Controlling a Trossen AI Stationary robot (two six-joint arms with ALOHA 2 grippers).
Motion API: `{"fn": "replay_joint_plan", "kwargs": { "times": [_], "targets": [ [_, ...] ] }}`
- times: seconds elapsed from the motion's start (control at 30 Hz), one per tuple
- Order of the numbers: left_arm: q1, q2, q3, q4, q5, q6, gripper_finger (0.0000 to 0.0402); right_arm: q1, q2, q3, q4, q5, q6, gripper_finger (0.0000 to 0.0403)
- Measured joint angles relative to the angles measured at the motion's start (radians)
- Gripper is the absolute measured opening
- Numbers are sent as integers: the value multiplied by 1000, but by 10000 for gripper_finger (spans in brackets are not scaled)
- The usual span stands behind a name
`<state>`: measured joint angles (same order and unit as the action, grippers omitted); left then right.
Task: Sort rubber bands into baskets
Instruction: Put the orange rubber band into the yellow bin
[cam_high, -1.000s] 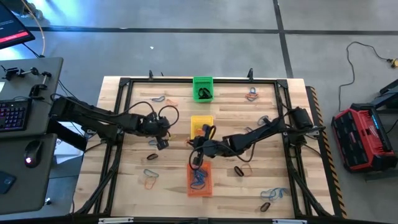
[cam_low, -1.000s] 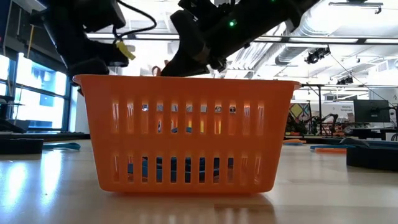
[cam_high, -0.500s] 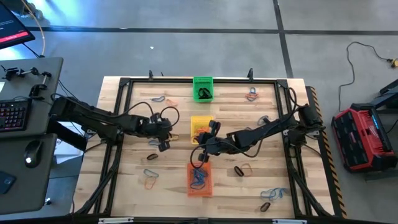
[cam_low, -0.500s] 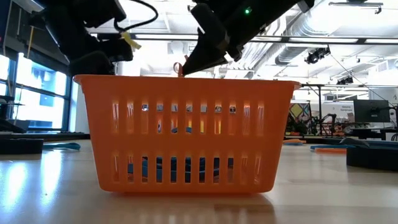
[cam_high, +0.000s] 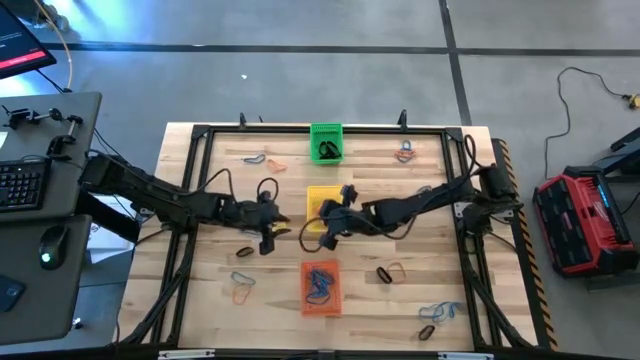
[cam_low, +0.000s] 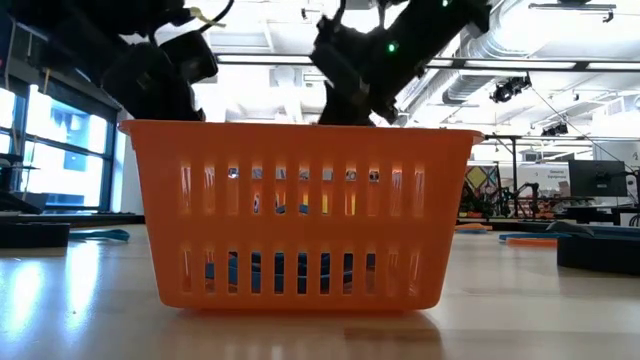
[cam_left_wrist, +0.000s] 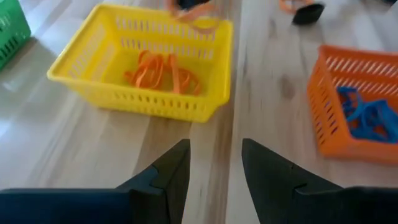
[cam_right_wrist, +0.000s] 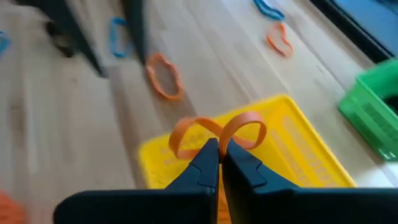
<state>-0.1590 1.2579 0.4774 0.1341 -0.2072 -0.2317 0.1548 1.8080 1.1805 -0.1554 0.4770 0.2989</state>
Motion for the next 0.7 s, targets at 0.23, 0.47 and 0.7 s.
{"fn": "replay_joint_plan", "kwargs": {
  "times": [0.23,0.47,0.7],
  "targets": [
    [1,0,-14,51,18,0,139,-67,1,0,-89,-64,51,0],
    [1,0,-14,49,18,0,139,-110,5,0,-96,-122,62,0],
    [1,0,-14,51,12,0,139,-138,5,0,-100,-230,108,0]
  ]
}}
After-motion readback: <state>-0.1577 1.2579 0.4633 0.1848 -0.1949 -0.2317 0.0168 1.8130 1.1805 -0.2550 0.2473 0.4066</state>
